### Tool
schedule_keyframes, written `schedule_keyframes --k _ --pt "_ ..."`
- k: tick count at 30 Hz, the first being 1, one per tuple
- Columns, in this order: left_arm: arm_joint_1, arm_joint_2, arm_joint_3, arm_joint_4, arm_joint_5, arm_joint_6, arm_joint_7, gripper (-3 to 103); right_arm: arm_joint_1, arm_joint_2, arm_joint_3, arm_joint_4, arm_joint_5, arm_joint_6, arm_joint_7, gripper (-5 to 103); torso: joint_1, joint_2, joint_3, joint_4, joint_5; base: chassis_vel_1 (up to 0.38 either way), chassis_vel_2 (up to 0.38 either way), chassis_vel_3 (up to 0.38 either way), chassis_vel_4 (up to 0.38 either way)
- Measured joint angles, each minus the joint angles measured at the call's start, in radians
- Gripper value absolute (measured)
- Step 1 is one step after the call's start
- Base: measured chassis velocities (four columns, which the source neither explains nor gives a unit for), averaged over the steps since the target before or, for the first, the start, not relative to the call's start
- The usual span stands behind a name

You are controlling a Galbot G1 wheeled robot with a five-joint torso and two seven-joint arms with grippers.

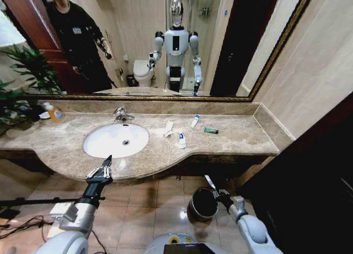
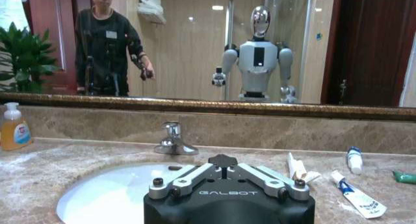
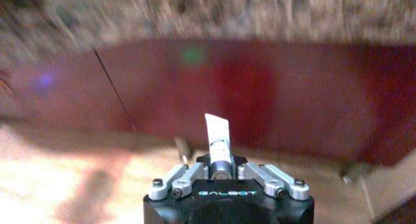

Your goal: Pick up the trash from the sink and place it in the trash bin.

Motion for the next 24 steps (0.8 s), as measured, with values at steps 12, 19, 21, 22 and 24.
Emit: schedule_keyframes --k 12,19,21,22,24 --pt "0.0 0.0 0.0 0.0 0.0 0.0 0.0 0 0.157 0.101 0.015 -0.329 -0.119 0.127 0.023 15 0.0 0.0 0.0 0.0 0.0001 0.0 0.0 0.0 0.0" --pt "0.0 0.0 0.0 0.0 0.0 0.0 0.0 0 0.188 0.132 0.017 -0.379 -0.166 0.135 0.045 33 0.0 0.0 0.0 -0.0001 0.0002 0.0 0.0 0.0 0.0" --pt "0.0 0.0 0.0 0.0 0.0 0.0 0.0 0 0.191 0.135 0.017 -0.379 -0.171 0.135 0.051 38 0.0 0.0 0.0 -0.0001 0.0002 0.0 0.0 0.0 0.0" --pt "0.0 0.0 0.0 0.0 0.0 0.0 0.0 0 0.193 0.137 0.016 -0.377 -0.172 0.135 0.057 44 0.0 0.0 0.0 0.0 0.0001 0.0 0.0 0.0 0.0" --pt "0.0 0.0 0.0 0.0 0.0 0.0 0.0 0 0.194 0.138 0.014 -0.369 -0.174 0.132 0.064 56 0.0 0.0 0.0 0.0 0.0002 0.0 0.0 0.0 0.0"
